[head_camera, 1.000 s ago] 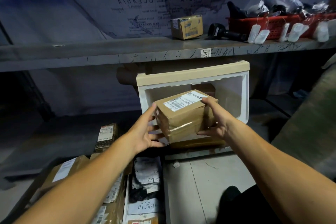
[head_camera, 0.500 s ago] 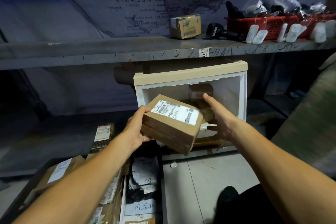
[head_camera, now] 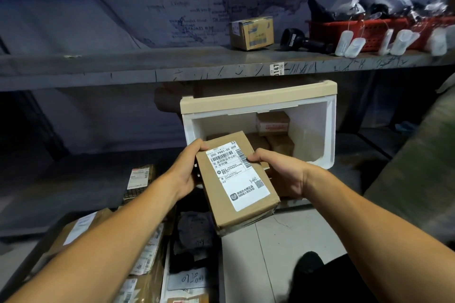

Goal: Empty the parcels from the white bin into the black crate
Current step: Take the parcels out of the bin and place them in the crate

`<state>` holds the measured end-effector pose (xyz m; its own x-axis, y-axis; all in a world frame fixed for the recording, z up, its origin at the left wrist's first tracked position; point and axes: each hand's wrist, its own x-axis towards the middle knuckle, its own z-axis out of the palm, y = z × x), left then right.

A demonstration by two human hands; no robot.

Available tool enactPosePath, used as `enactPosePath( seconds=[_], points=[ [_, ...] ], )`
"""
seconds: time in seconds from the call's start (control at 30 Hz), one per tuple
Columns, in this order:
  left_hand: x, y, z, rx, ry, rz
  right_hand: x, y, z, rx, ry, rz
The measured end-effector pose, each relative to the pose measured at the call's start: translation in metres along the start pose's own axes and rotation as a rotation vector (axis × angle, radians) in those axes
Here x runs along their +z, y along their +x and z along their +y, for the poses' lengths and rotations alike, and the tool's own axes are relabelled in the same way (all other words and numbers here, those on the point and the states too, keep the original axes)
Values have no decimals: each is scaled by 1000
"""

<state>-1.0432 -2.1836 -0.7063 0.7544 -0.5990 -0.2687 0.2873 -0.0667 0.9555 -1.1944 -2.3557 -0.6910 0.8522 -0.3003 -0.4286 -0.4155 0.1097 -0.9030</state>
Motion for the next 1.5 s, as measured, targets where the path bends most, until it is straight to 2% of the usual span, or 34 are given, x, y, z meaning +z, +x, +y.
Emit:
enactPosePath(
  seconds=[0.37,0.8,1.17,1.5],
  points=[
    [-14,-17,-13,23,-123,-38,12,15,2,-74,120,76],
    [-58,-42,-21,55,-127,61,42,31,1,-51,116,-99],
    [-133,-54,-26,-22,-141,237,134,63,-7,-2,95,-174],
    [-250,-89,-51,-117,-178,436,266,112,20,84,37,-289]
  ],
)
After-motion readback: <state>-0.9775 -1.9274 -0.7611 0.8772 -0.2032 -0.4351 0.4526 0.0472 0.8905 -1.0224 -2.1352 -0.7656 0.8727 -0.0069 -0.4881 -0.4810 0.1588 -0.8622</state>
